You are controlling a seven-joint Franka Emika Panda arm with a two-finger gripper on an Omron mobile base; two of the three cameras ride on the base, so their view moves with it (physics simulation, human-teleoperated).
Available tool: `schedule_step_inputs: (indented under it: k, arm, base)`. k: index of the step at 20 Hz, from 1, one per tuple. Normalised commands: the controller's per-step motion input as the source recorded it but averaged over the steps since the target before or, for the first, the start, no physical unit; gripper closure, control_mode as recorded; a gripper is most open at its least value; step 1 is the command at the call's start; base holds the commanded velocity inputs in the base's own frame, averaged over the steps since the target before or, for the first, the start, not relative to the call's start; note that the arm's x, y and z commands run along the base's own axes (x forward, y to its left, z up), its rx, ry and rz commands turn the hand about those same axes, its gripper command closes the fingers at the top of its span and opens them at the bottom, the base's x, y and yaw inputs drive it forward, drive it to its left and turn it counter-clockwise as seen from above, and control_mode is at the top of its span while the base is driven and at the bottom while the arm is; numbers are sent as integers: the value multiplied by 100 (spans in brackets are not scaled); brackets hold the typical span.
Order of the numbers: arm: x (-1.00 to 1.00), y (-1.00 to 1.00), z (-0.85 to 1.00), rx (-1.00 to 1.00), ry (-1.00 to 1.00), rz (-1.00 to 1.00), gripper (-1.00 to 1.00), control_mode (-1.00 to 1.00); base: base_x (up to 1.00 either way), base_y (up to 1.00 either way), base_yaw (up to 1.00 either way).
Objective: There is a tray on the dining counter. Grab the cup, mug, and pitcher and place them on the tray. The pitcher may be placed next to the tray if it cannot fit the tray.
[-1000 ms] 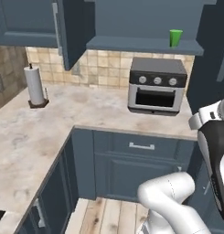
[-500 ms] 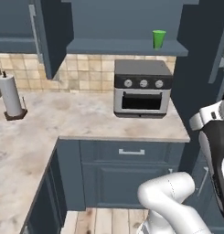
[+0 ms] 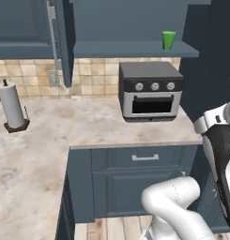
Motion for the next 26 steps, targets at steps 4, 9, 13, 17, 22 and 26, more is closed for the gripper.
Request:
schedule_step_inputs:
  k: [4,9,13,17,22,26]
  arm:
    - [0,0,0,0,0,0,-100,100]
    - [0,0,0,0,0,0,-100,100]
    - [0,0,0,0,0,0,-100,100]
    - [0,0,0,0,0,0,-100,100]
    - [0,0,0,0,0,0,-100,100]
    - [0,0,0,0,0,0,-100,100]
  base:
    - [53,1,-21]
    - [58,4,-22]
    - [44,17,-24]
    - [36,16,-25]
    - [44,20,-25]
    - [44,26,-22]
